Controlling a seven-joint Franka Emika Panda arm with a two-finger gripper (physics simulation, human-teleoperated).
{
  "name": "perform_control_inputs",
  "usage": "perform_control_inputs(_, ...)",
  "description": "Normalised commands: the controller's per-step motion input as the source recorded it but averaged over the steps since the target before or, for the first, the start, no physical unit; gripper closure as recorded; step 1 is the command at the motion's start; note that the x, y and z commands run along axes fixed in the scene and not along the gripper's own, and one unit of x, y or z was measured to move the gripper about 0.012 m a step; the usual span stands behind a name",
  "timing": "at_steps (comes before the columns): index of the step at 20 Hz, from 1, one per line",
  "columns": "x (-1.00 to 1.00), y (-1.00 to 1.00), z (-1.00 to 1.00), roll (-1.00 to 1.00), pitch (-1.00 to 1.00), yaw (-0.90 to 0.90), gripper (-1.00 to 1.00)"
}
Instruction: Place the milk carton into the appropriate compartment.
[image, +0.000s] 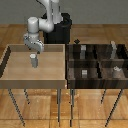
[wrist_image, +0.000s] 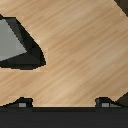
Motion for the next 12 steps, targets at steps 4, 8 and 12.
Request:
perform_control_inputs(4,0.0,0.0,0.0,0.0,0.0,0.0,-1.0)
perform_control_inputs(8,0.0,0.0,-0.25,0.0,0.0,0.0,-1.0)
perform_control_inputs(12,0.0,-0.25,0.0,0.0,0.0,0.0,-1.0)
